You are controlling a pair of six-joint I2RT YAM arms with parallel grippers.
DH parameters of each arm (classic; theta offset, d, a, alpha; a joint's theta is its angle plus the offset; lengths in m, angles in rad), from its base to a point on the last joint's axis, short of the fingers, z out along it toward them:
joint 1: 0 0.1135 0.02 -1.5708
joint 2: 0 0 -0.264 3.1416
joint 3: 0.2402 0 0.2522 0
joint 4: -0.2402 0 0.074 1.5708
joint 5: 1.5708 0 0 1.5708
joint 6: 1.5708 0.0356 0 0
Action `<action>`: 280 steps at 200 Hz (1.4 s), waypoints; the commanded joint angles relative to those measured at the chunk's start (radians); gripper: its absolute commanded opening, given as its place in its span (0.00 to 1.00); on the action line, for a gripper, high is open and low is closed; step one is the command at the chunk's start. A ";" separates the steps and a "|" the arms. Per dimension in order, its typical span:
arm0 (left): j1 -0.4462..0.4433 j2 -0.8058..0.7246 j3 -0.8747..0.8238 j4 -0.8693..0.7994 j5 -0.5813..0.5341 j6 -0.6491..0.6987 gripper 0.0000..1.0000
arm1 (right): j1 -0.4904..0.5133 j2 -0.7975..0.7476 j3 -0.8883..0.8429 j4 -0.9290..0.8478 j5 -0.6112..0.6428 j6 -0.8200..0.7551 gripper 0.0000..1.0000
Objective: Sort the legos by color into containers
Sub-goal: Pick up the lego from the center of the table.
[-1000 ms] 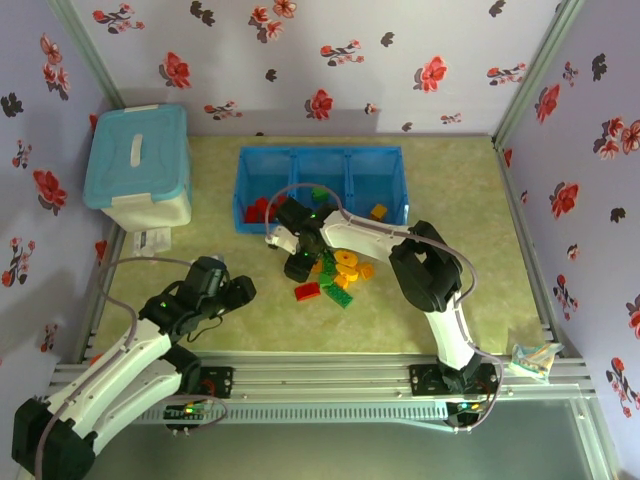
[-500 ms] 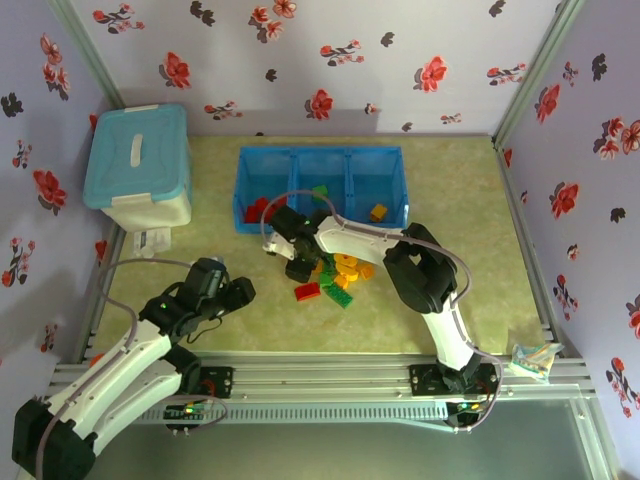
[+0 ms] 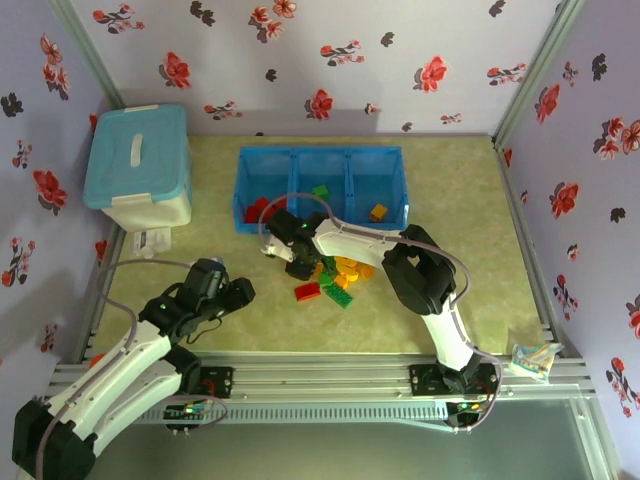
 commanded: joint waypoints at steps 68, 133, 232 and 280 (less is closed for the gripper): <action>0.012 -0.010 -0.014 -0.004 0.005 0.011 0.64 | -0.010 -0.014 -0.040 -0.084 0.040 -0.026 0.45; 0.013 -0.019 -0.008 -0.014 0.005 0.014 0.63 | -0.010 -0.036 -0.046 -0.056 0.028 -0.003 0.32; 0.016 -0.010 0.017 -0.012 0.007 0.030 0.63 | -0.056 -0.204 -0.043 -0.043 -0.043 0.076 0.24; 0.016 -0.013 0.014 -0.007 0.008 0.043 0.63 | -0.183 -0.366 -0.066 0.031 -0.036 0.204 0.24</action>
